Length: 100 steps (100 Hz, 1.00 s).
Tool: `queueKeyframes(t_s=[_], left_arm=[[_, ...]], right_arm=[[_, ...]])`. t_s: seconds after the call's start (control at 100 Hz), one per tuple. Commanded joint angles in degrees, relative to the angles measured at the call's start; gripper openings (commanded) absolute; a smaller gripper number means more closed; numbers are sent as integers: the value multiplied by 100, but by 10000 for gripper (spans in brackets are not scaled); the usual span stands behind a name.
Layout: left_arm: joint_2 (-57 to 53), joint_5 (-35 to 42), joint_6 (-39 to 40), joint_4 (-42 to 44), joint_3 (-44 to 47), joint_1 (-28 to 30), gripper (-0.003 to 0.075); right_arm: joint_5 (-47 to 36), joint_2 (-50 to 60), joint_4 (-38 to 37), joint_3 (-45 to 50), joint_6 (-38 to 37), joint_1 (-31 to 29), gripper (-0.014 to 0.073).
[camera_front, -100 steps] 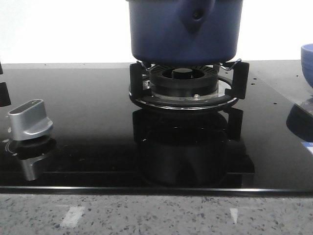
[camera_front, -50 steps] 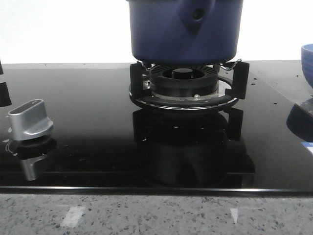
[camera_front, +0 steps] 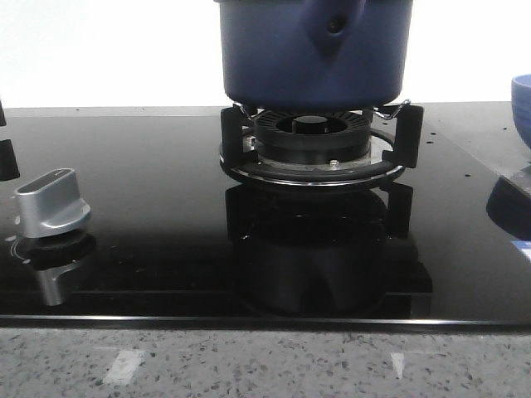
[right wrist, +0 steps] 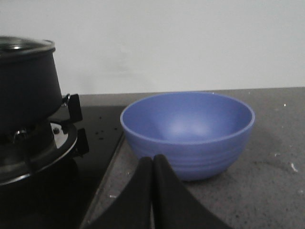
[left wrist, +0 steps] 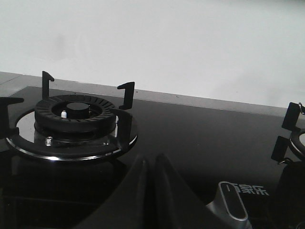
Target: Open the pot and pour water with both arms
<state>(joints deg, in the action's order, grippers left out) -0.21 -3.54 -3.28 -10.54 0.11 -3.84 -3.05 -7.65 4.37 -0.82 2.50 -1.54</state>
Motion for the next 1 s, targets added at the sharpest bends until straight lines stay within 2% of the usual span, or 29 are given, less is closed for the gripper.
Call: queueKeyframes(t_s=[0.0, 0.06, 0.09, 0.14, 0.35, 0.99], left_arm=[[-159, 404, 57, 1, 181, -36, -20], [-159, 404, 57, 1, 181, -36, -20], [-159, 404, 57, 1, 181, -36, -20], [-159, 404, 57, 1, 181, -36, -20], [-159, 404, 57, 1, 181, -36, -20], [-159, 404, 57, 1, 181, -36, -20]], right_arm=[[-510, 284, -68, 145, -24, 6, -67], [-443, 552, -68, 307, -24, 6, -67], [-11, 697, -68, 292, -24, 6, -67], [257, 963, -76, 292, -24, 6, -67], [1009, 937, -303, 303, -24, -25, -67], [785, 937, -342, 293, -24, -25, -67]])
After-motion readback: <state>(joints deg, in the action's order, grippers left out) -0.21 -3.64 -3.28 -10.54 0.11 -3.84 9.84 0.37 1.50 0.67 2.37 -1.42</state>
